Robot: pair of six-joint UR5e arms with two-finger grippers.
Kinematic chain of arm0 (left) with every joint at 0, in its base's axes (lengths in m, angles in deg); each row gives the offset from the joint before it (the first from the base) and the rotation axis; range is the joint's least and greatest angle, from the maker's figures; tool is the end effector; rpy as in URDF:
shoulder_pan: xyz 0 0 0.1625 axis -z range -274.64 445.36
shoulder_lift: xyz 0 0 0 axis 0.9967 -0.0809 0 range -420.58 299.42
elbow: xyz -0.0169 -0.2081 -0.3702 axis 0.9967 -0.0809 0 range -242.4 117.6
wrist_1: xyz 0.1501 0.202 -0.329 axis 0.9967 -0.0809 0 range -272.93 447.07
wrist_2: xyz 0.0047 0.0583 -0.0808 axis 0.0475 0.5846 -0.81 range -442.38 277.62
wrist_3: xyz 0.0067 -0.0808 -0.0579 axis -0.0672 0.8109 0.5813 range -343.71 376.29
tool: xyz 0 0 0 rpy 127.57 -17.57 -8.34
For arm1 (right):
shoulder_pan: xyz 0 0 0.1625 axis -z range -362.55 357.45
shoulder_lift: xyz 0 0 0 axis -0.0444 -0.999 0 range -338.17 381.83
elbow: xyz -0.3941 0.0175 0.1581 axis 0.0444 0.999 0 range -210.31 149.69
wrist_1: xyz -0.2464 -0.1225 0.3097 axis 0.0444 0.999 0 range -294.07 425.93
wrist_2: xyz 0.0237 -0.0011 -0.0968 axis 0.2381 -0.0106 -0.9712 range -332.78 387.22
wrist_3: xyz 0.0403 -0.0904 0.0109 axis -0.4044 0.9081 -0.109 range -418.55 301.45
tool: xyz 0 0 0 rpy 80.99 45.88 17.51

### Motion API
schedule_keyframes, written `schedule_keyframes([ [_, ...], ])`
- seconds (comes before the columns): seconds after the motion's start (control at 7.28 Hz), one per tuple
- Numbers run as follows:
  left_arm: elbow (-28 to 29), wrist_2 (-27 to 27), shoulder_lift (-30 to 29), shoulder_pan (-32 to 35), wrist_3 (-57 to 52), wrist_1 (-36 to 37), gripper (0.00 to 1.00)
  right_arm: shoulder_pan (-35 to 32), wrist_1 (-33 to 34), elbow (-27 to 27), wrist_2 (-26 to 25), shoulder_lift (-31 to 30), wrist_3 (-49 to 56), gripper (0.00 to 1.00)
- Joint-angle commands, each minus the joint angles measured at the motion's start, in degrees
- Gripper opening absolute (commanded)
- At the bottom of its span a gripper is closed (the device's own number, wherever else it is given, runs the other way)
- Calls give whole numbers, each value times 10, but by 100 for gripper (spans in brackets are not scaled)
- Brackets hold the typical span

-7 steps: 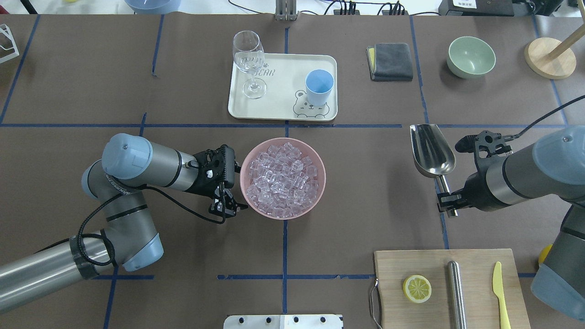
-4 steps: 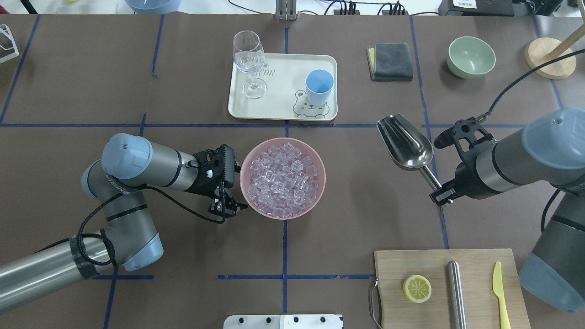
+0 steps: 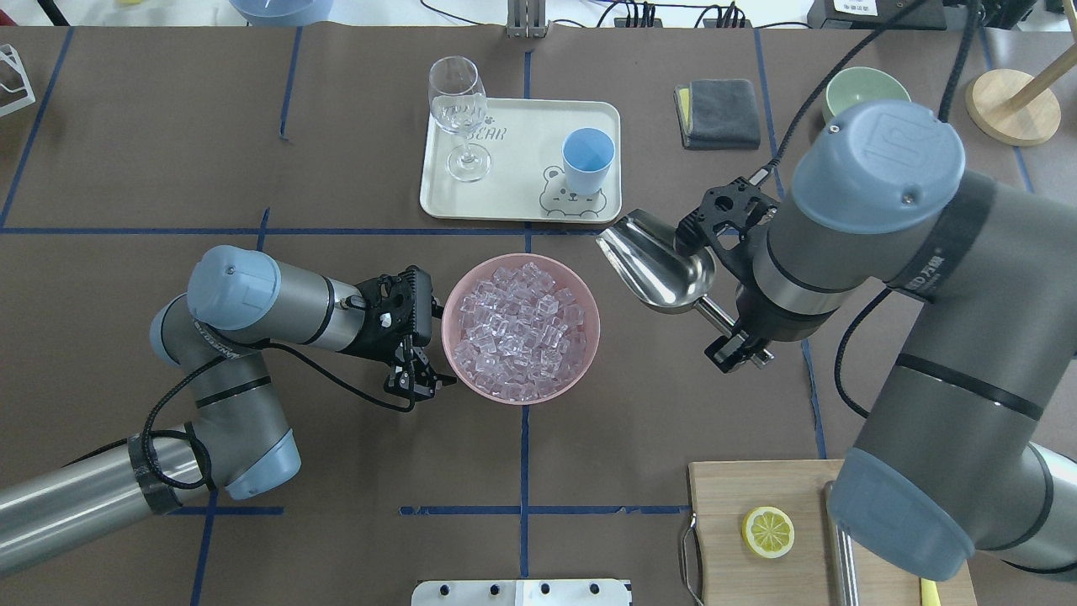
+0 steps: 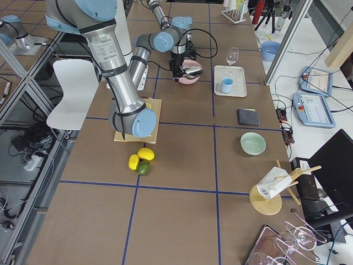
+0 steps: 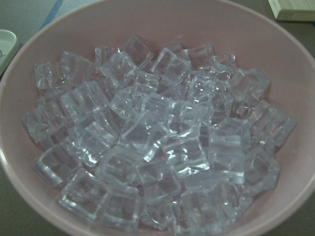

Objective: Put ice in cup with scoop
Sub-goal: 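Lift the metal scoop with the right gripper toward the ice bowl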

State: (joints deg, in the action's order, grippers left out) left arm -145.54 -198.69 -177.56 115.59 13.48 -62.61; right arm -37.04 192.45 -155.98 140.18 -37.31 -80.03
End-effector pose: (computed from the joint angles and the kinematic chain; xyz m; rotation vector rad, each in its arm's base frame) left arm 0.5311 -0.4126 0.3240 1.0967 1.0626 1.2072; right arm -0.3637 -0.3647 0.1972 0.1639 -0.6404 -0.6773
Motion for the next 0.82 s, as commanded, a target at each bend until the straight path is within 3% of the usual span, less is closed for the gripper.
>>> schedule_keyframes([
  [0.0,0,0,0,0,0,0,100,37,169,4,-54,87,65,0],
  [0.14,0,0,0,0,1,0,100,45,253,23,-56,145,82,0],
  [0.27,0,0,0,0,1,0,100,54,288,65,-56,187,87,0],
  [0.69,0,8,0,-1,1,0,100,56,316,243,-56,305,125,0],
])
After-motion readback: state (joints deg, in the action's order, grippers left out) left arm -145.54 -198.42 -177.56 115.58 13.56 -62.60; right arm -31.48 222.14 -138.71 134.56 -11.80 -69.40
